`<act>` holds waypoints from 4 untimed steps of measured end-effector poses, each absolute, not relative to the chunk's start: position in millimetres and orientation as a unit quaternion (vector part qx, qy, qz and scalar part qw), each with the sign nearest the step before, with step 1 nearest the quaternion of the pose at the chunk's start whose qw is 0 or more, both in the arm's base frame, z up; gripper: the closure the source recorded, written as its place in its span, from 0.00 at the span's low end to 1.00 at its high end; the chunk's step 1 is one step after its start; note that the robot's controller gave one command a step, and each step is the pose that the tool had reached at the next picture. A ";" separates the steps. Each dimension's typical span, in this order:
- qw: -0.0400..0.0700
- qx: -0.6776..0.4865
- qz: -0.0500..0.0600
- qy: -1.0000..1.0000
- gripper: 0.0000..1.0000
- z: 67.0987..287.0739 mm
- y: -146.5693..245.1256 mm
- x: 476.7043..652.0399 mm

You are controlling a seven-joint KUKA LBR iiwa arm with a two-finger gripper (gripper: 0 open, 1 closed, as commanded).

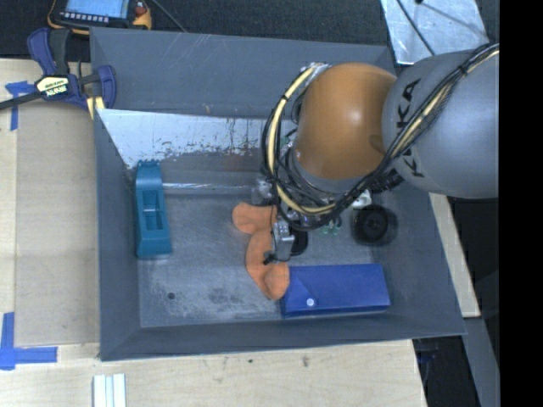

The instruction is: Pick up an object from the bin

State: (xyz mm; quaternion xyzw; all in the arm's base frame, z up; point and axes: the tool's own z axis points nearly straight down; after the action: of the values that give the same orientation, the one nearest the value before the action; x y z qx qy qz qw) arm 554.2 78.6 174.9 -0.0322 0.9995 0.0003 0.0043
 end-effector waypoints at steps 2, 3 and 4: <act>0.002 -0.118 0.000 0.993 1.00 116.4 88.1 613.2; 0.002 -0.118 0.000 0.993 1.00 116.4 88.0 613.2; -0.002 -0.123 0.000 0.992 1.00 166.0 103.5 605.7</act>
Offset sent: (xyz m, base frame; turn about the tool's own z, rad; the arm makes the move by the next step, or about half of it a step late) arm 0.0580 0.0099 -0.0589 -0.1739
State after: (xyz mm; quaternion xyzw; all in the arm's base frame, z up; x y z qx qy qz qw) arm 605.7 103.5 166.0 -0.1226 0.9925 -0.0001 -0.0018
